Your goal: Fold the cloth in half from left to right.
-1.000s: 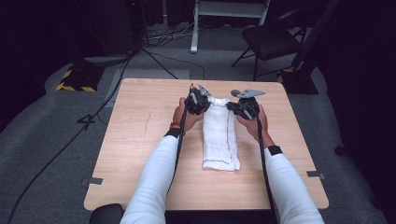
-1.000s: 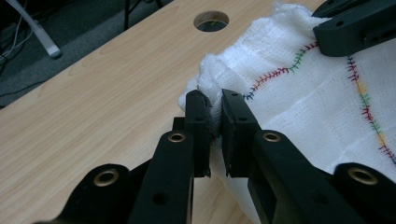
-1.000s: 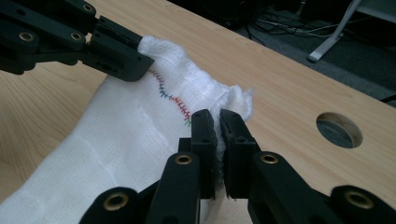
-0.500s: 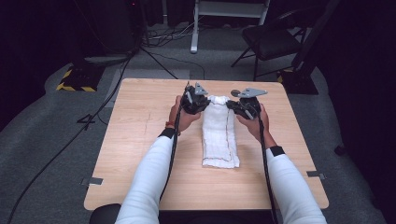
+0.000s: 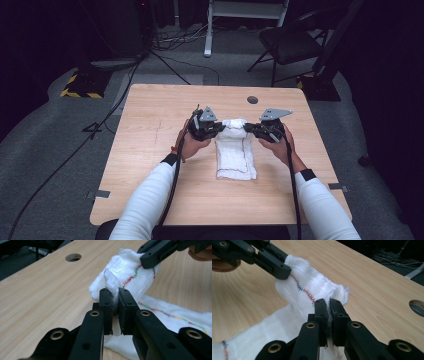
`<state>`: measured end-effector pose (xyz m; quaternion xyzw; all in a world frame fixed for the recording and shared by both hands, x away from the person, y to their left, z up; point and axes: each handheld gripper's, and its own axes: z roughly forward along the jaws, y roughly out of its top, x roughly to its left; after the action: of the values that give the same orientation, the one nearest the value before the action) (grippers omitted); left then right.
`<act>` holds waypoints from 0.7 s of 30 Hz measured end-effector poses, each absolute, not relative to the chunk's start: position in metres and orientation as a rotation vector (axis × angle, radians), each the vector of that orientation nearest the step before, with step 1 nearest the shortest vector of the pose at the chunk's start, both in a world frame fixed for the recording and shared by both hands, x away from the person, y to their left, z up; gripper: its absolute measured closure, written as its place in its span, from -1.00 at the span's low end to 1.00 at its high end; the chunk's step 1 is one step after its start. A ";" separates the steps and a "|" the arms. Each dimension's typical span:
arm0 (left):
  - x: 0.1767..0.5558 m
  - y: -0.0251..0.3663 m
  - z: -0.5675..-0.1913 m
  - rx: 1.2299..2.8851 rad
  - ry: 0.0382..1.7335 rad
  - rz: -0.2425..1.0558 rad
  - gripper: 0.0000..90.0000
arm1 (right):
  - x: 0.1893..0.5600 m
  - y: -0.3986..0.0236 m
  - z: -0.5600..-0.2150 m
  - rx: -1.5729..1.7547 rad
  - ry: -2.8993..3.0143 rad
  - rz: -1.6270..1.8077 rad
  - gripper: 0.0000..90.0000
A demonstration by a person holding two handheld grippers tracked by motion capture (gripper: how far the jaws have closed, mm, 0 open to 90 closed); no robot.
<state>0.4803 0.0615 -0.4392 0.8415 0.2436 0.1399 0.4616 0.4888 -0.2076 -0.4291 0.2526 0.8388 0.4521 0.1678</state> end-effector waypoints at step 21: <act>0.433 0.053 -0.449 2.156 0.469 0.265 0.83 | 0.432 -0.221 -0.441 0.602 2.465 1.303 0.90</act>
<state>0.4328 0.0529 -0.4491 0.8694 0.1891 0.1069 0.4438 0.4321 -0.2209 -0.4413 0.2088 0.8551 0.4521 0.1442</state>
